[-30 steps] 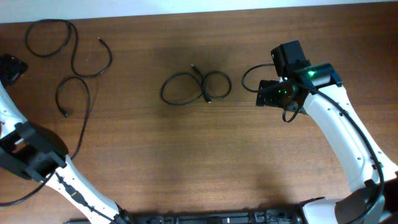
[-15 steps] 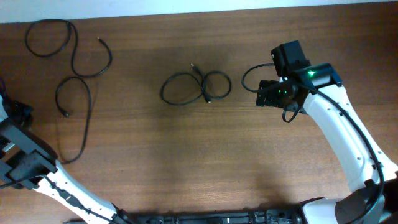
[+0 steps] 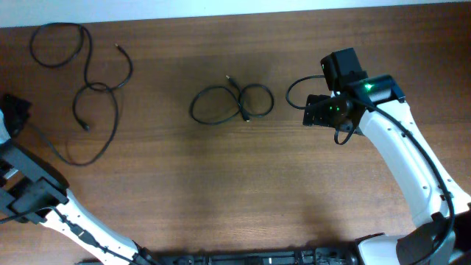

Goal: Untangle cables

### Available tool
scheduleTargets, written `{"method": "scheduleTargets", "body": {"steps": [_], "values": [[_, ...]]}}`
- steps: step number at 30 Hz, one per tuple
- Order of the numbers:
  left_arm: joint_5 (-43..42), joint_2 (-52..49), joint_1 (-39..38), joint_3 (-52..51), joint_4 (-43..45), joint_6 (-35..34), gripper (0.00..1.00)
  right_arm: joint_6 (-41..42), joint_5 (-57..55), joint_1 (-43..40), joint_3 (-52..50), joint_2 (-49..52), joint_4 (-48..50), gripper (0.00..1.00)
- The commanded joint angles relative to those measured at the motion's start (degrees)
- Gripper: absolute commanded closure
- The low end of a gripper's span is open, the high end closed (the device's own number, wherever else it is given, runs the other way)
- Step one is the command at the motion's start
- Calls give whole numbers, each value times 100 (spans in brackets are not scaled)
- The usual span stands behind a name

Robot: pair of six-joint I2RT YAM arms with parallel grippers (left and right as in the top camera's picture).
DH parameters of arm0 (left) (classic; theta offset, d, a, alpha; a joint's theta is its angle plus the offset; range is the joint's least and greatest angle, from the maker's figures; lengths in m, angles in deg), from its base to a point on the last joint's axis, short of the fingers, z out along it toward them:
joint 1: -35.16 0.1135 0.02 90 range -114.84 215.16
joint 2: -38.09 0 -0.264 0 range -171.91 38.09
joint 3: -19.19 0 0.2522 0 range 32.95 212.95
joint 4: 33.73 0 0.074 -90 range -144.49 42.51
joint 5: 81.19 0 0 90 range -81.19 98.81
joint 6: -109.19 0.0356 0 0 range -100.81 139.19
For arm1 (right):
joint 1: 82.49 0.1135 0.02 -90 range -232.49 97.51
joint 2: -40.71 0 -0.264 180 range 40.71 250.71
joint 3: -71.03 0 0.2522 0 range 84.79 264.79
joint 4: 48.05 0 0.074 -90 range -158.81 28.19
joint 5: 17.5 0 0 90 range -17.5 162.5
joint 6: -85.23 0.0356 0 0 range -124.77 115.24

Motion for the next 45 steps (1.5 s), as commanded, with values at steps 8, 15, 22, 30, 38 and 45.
{"method": "scheduleTargets", "body": {"steps": [8, 15, 22, 30, 38, 45], "values": [[-822, -57, -2, 153, 507, 533, 46, 4, -107, -9, 2, 17, 0, 2], [-3220, -57, -7, 155, 433, 1298, 26, 4, -107, -9, 2, 17, 0, 2], [-4172, -57, -374, 153, -94, 1784, 33, 4, -107, -9, 2, 17, 0, 1], [-125, -195, -1320, 94, -1032, 2017, 36, 4, -107, -9, 2, 17, 0, 1], [389, -313, -1467, -46, -942, 2009, 46, 4, -107, -9, 2, 17, 0, 2], [275, -667, -1510, -52, -942, 1993, 47, 4, -107, -9, 2, 17, 0, 2]]}}
